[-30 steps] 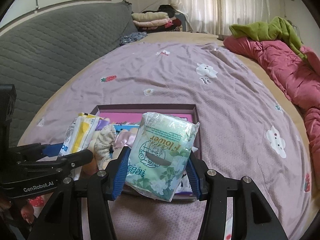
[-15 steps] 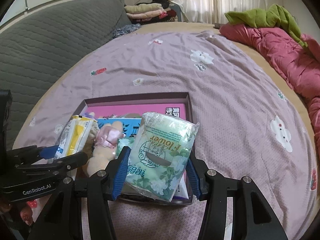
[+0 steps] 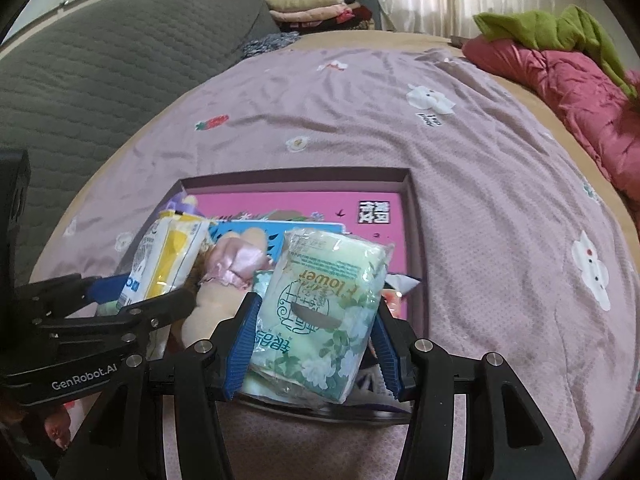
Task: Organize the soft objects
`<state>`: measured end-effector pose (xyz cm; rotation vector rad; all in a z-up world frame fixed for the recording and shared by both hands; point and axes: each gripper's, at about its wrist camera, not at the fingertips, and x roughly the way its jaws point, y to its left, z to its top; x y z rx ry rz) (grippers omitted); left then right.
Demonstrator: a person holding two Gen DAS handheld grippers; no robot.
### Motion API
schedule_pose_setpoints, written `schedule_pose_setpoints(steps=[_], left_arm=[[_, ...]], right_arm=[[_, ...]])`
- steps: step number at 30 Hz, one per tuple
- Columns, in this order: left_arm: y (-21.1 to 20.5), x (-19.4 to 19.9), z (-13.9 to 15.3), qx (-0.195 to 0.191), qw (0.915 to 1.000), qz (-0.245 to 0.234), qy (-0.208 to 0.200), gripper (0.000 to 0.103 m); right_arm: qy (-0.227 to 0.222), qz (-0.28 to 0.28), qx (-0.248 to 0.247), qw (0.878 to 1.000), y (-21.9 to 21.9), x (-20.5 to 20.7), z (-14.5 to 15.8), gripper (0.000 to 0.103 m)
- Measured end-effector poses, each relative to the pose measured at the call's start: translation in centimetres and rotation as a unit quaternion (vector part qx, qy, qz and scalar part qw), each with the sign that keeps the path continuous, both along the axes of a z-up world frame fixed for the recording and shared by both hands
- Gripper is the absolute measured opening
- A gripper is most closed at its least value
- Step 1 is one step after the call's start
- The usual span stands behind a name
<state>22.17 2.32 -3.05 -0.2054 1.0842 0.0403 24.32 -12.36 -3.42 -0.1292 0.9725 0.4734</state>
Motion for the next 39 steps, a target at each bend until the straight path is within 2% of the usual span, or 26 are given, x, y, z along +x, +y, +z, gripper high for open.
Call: schedule_pose_setpoints(steps=[5,12,21,30,39], left_arm=[[0.3,-0.2,0.2,-0.003,1.0,0.006,-0.001,0.058],[0.8,-1.5,0.8,-0.001,0.9998,0.018,-0.008,0.061],[0.9,-5.5,2.6,0.015,0.9993,0.025,-0.024,0.064],[1.0,-10.1,4.4,0.034,0.997,0.037,-0.059,0.064],[1.6,-12.3,4.8,0.031,0.9968,0.044,-0.059,0.064]], right_arm=[[-0.005,0.009,-0.006,1.0,0.7,-0.3,0.2,0.058],[-0.023,0.013,-0.003,1.0,0.7,-1.5,1.4,0.067],[-0.065,0.003,-0.006,0.998,0.0,-6.2,3.9,0.072],[-0.067,-0.016,-0.016,0.998,-1.2,-11.2,3.6,0.073],[-0.076,-0.013,-0.013,0.997,-0.9,-13.3,4.8,0.073]])
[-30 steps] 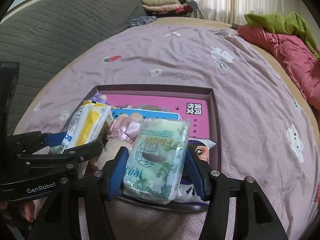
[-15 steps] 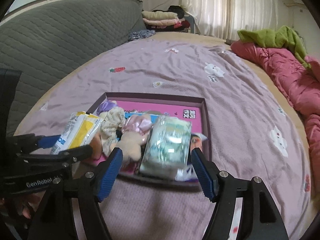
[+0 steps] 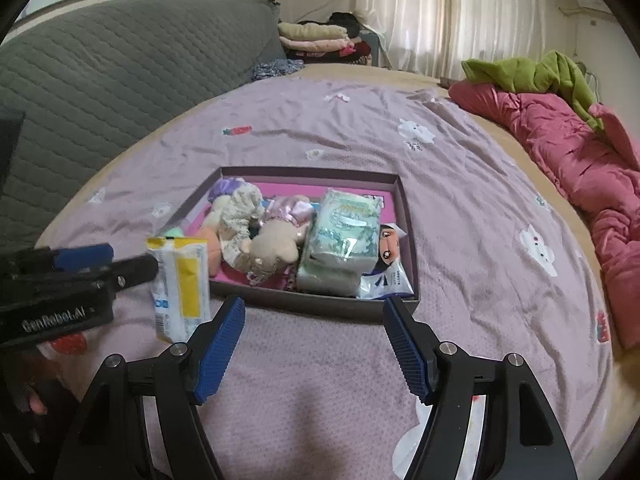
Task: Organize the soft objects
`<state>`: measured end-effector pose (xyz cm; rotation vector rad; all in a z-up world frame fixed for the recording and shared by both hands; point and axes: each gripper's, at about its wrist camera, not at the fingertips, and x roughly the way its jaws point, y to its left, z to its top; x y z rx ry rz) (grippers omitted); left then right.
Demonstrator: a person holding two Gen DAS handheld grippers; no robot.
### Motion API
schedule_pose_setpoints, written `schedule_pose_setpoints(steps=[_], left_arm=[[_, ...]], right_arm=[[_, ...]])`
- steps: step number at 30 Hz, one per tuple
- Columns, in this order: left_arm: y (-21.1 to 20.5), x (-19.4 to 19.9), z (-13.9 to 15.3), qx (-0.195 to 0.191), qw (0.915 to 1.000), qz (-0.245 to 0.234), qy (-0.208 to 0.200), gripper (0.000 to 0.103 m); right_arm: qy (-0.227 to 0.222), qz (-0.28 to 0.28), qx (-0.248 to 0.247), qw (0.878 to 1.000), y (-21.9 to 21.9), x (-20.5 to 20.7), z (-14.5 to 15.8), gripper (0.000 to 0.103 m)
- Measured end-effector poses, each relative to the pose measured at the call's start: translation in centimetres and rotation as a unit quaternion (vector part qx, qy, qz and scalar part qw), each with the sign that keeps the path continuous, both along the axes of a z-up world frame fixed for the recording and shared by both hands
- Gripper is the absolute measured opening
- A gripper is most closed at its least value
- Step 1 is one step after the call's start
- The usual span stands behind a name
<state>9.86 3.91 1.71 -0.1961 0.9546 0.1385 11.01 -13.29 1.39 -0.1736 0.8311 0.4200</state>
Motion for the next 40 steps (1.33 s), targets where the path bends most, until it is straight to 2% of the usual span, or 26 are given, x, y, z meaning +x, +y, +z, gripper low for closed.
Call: schedule_pose_setpoints(steps=[19,40], left_arm=[[-0.3,-4.1,-0.3,0.025,0.9992,0.026,0.015,0.064],[-2.3,-6.4,-0.4,0.027,0.9994,0.0,0.024,0.064]], right_arm=[[-0.001,0.005,-0.006,1.0,0.5,-3.6,-0.3,0.073],[-0.005,-0.012,0.003,1.0,-0.5,-5.9,0.1,0.073]])
